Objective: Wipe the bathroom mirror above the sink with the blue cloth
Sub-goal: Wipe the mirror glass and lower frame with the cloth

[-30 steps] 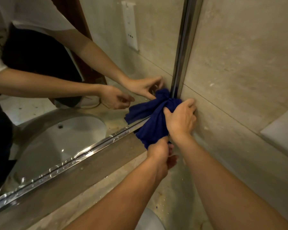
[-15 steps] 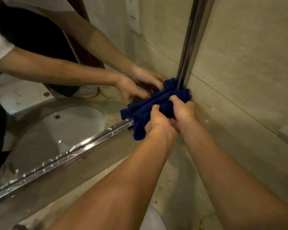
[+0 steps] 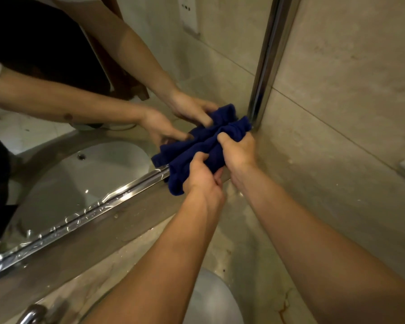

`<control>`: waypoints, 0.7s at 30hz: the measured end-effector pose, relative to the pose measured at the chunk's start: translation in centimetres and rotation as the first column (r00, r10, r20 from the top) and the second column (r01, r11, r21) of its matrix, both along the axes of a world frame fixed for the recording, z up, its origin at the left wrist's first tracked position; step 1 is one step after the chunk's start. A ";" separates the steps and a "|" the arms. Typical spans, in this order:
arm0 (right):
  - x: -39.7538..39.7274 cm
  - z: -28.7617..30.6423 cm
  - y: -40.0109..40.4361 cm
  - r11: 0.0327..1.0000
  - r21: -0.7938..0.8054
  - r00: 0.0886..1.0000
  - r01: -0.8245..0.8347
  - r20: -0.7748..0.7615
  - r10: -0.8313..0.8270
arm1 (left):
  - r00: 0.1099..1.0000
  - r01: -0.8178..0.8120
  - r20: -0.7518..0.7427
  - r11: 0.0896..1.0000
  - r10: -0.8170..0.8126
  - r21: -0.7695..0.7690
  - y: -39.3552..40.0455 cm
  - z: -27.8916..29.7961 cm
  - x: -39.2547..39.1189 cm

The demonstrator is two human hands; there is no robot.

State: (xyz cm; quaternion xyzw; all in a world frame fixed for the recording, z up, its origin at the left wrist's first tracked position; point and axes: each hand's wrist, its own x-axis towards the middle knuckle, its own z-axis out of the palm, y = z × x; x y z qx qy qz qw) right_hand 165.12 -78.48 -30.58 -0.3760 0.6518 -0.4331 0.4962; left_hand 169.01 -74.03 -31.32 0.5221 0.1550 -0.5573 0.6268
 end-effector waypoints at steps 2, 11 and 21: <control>-0.2 -0.2 0.0 0.999 0.003 0.999 -0.041 -0.007 0.041 | 0.999 0.029 0.014 0.999 -0.029 0.021 0.3 -0.1 0.5; -4.0 0.9 -3.0 0.993 0.083 0.987 0.081 0.131 -0.091 | 0.972 0.234 -0.001 0.969 -0.234 0.076 -3.3 1.9 -2.4; -2.6 0.3 -1.3 1.000 -0.001 1.000 -0.010 -0.020 0.010 | 0.996 0.088 -0.024 0.994 -0.086 0.060 -0.8 1.9 -1.9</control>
